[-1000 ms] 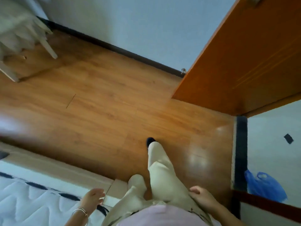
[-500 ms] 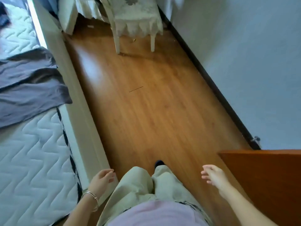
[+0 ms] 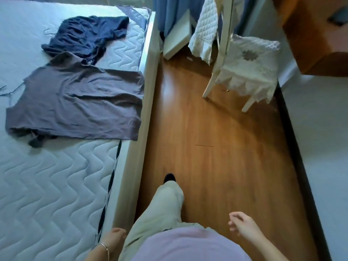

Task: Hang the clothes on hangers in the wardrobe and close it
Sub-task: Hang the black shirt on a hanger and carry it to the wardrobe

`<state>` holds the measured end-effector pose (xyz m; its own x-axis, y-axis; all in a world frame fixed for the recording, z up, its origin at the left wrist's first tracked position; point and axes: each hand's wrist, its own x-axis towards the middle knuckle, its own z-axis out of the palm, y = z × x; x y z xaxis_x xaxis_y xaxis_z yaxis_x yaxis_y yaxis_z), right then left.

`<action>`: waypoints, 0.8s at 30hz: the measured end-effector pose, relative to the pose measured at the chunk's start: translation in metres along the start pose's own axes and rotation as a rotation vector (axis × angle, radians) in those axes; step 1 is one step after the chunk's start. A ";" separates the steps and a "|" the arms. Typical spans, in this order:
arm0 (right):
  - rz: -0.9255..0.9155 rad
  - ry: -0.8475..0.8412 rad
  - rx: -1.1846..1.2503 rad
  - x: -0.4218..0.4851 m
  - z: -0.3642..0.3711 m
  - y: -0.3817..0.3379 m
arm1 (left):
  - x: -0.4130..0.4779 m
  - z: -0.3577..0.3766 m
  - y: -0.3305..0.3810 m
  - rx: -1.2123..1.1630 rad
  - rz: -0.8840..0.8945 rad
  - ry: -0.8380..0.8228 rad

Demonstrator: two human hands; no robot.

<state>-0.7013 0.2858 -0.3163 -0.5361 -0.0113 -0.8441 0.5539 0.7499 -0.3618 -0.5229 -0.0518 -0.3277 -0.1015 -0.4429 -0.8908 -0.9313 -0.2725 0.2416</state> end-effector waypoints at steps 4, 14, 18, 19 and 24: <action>0.005 -0.079 -0.178 0.028 -0.020 -0.086 | 0.017 -0.009 0.110 -0.169 0.152 0.004; -0.117 -0.054 -0.354 0.130 -0.066 -0.291 | 0.066 -0.014 0.200 -0.408 -0.057 -0.007; -0.125 -0.145 -0.536 0.183 -0.086 -0.373 | 0.067 -0.010 0.215 -0.490 -0.268 0.214; -0.142 -0.160 -0.580 0.197 -0.092 -0.397 | 0.071 -0.006 0.220 -0.532 -0.305 0.248; -0.294 -0.166 -0.924 0.266 -0.131 -0.517 | 0.064 0.024 0.295 -0.656 -0.324 0.218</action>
<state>-1.2134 -0.0181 -0.3018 -0.4370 -0.3200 -0.8406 -0.3417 0.9236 -0.1739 -0.8127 -0.1403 -0.3225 0.2764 -0.3941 -0.8765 -0.4971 -0.8392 0.2206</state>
